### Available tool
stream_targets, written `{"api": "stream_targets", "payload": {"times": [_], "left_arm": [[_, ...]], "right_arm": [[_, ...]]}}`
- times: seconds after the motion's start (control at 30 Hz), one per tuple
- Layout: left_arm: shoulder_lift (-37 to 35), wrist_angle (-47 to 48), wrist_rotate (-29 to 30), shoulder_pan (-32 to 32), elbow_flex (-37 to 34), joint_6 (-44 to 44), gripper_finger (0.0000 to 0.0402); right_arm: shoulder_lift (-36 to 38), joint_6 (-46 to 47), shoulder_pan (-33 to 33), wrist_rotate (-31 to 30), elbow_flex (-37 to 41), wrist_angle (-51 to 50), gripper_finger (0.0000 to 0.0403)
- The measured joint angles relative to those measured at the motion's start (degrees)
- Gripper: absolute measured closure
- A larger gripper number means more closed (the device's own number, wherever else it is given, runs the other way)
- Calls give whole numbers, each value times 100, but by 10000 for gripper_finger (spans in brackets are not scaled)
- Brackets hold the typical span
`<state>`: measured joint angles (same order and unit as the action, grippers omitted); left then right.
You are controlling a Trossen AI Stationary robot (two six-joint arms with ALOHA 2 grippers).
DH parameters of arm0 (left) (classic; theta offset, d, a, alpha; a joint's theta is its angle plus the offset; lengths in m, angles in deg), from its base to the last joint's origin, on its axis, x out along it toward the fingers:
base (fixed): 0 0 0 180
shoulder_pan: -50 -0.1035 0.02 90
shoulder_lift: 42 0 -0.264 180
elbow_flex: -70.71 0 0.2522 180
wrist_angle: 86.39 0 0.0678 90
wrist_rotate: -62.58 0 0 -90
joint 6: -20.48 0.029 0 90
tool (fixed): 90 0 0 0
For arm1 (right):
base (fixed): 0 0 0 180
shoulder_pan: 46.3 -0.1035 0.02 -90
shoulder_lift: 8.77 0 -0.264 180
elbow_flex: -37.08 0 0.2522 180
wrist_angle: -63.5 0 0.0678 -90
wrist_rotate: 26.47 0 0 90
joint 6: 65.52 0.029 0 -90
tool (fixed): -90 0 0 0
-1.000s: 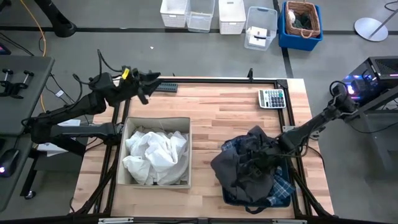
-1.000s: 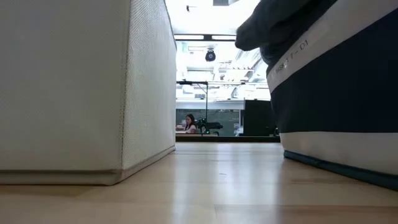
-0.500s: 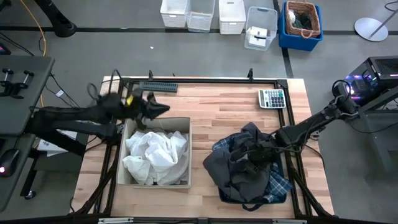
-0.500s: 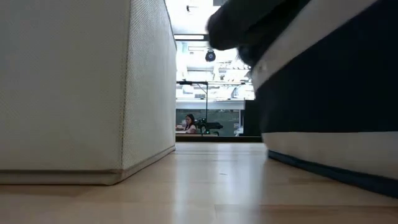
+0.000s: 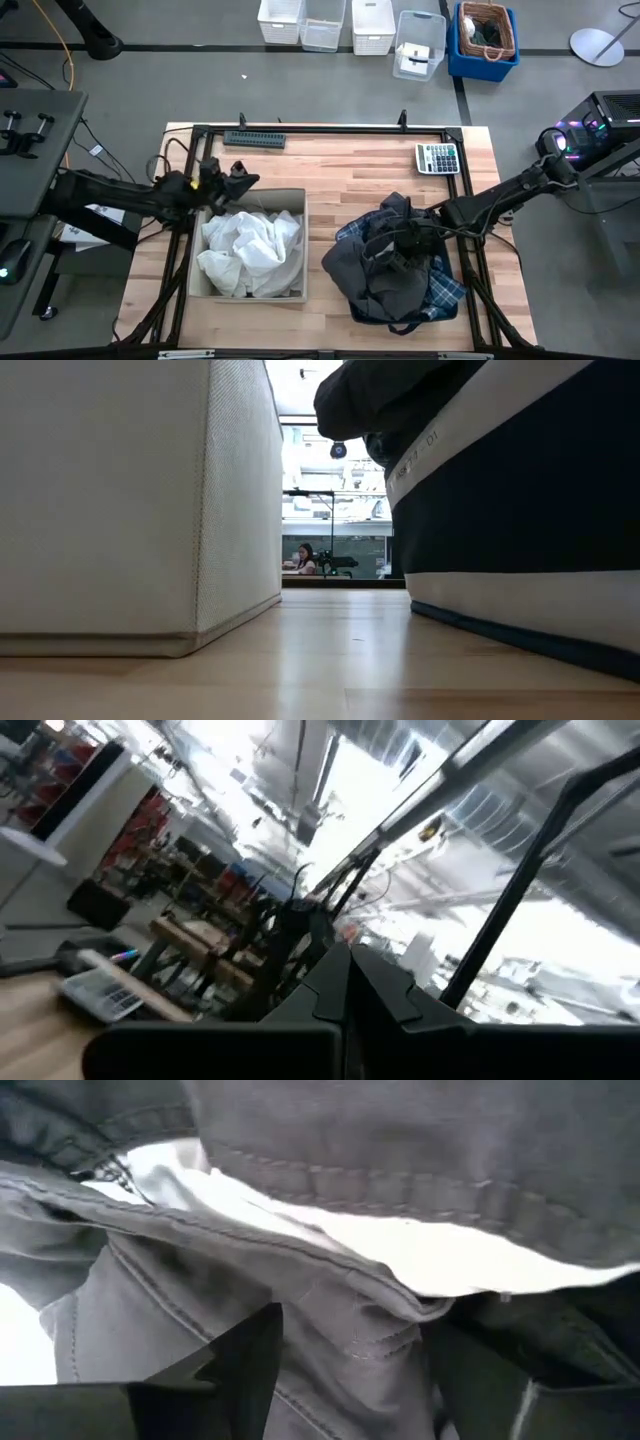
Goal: Sort clothes
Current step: Put the black shorts into the blue laundry bin
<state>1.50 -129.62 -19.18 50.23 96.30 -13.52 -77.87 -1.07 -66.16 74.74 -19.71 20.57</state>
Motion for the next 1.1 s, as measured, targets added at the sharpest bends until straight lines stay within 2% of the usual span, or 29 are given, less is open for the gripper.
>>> {"api": "stream_targets", "payload": {"times": [0.13, 0.27, 0.4, 0.5, 0.6, 0.73, 0.83, 0.97, 1.1], "left_arm": [[-384, 146, -188, 0, 70, 306, 401], [-455, 856, -195, -7, 60, 435, 401], [-505, 408, -358, -7, 53, 422, 401], [-957, 539, -414, -7, 55, 615, 401], [-1638, 1730, -398, -7, 138, 643, 401], [-2396, 5110, -325, -7, 884, 413, 401], [-2602, 6660, -142, -7, 1504, 499, 401], [-2548, 7495, -190, 9, 1643, 315, 401], [-2341, 6978, -332, 162, 1203, 22, 401]], "right_arm": [[0, 101, 0, -6, 0, -62, 167], [0, 81, 0, -78, 0, -68, 167], [2, 127, 0, -105, -2, -80, 167], [4, 223, 0, -105, -2, -78, 167], [4, 258, 0, -105, -2, -77, 167], [4, 258, 0, -105, -2, -78, 167], [4, 236, 0, -104, -2, -78, 167], [4, 122, -2, -178, -2, -90, 167], [7, 138, -2, -270, -4, -101, 167]]}}
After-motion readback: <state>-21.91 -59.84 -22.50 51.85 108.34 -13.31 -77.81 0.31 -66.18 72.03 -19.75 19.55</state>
